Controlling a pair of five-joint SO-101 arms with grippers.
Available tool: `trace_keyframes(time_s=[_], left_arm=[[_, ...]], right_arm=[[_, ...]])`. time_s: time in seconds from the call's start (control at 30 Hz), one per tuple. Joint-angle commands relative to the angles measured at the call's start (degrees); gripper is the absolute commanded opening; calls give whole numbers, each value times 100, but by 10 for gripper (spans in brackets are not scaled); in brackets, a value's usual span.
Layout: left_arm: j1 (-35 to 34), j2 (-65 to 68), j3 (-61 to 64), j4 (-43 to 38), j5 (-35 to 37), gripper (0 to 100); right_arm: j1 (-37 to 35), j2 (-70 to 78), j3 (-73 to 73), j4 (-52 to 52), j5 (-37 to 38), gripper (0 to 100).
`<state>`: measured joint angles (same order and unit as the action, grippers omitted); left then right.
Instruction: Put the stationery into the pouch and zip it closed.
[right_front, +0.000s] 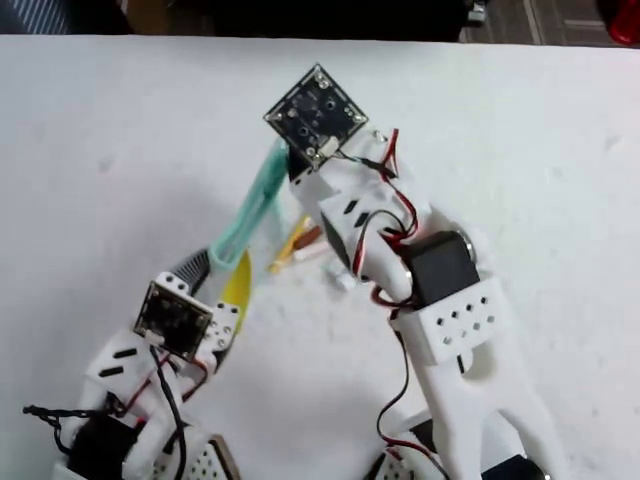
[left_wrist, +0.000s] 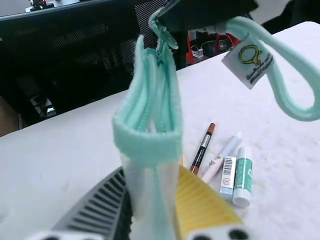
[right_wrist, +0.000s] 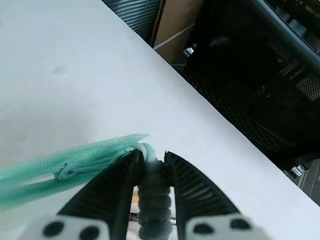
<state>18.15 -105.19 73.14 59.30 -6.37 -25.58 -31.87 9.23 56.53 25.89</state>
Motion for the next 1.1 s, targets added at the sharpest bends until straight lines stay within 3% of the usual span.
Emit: trace_keyframes(time_s=[0.0, 1.07], left_arm=[[-101, 22, -132, 237, -26, 23], [-127, 22, -123, 246, -26, 23]], right_arm=[[409, -4, -149, -409, -70, 17], [1121, 453, -141, -1059, -70, 21]])
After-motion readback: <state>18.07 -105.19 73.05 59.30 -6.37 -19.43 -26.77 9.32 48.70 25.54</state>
